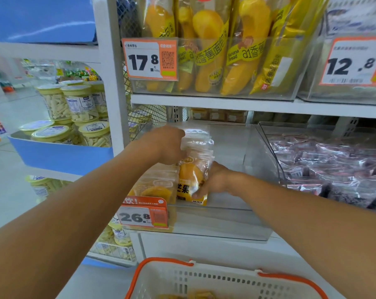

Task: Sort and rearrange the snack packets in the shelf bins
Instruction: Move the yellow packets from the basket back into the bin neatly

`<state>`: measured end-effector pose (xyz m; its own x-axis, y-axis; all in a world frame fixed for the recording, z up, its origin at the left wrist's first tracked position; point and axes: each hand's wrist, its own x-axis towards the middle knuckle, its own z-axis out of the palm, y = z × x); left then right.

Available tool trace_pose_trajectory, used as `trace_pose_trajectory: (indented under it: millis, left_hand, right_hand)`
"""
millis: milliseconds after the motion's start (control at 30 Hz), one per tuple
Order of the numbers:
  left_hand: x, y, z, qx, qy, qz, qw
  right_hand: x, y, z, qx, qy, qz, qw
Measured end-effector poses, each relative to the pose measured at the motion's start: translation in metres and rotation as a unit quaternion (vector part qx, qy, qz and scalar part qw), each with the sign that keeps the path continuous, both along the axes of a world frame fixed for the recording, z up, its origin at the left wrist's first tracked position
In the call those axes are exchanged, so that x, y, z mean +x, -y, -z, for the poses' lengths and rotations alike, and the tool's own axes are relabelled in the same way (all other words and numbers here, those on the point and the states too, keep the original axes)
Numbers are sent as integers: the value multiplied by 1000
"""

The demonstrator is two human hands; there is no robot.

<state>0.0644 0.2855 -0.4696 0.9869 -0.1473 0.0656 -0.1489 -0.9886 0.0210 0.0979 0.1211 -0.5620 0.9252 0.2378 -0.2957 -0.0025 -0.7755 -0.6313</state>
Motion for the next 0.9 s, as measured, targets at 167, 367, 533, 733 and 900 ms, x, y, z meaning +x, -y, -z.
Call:
trace_pose_trajectory:
  millis: [167, 367, 533, 733, 900]
  left_hand:
    - [11, -6, 17, -45, -47, -6, 998]
    - [23, -14, 17, -88, 16, 9, 996]
    - [24, -18, 20, -117, 86, 34, 989]
    - [21, -16, 18, -123, 86, 40, 988]
    - [18, -18, 15, -129, 79, 35, 988]
  right_hand:
    - [6, -9, 11, -31, 71, 9, 997]
    - [8, -4, 16, -18, 150, 52, 987]
    - [10, -4, 18, -16, 160, 50, 986]
    - [7, -3, 15, -8, 111, 31, 993]
    - [1, -2, 8, 16, 81, 38, 996]
